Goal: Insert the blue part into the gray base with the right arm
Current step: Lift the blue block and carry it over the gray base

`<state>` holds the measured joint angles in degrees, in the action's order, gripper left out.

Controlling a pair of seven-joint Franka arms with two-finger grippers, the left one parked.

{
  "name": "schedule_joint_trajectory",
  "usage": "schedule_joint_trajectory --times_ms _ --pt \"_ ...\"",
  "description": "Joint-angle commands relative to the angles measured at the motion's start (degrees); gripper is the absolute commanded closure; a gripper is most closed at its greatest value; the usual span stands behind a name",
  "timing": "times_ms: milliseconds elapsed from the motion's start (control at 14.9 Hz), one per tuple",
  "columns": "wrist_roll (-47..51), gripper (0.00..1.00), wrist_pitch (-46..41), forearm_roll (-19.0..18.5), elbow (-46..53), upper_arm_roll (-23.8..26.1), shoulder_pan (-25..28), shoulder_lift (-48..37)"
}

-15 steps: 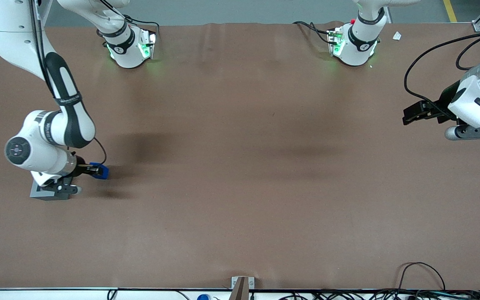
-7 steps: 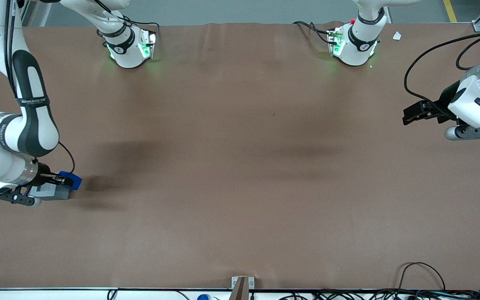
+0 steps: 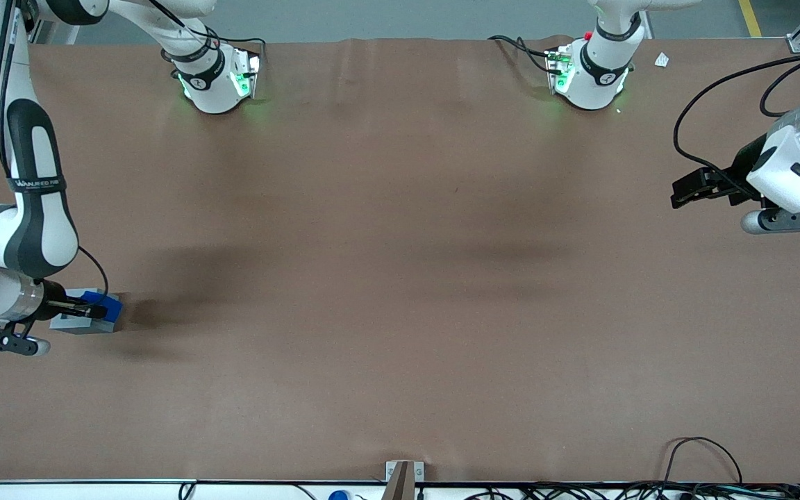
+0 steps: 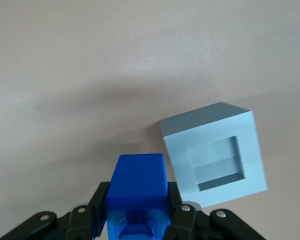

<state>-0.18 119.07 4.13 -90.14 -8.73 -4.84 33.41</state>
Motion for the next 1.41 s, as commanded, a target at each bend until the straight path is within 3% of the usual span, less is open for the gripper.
schedule_joint_trajectory --times_ms 0,268,604,1341 --pt "-0.2 0.99 -2.2 -1.1 2.8 0.7 -1.3 0.9" --pt "-0.3 0.99 -4.4 -0.8 3.9 0.7 -2.0 0.9" --pt "-9.8 0.99 -4.2 -1.1 4.0 0.7 -4.0 1.2" --pt "-16.3 0.99 -4.4 -1.8 6.7 0.7 -6.6 3.6"
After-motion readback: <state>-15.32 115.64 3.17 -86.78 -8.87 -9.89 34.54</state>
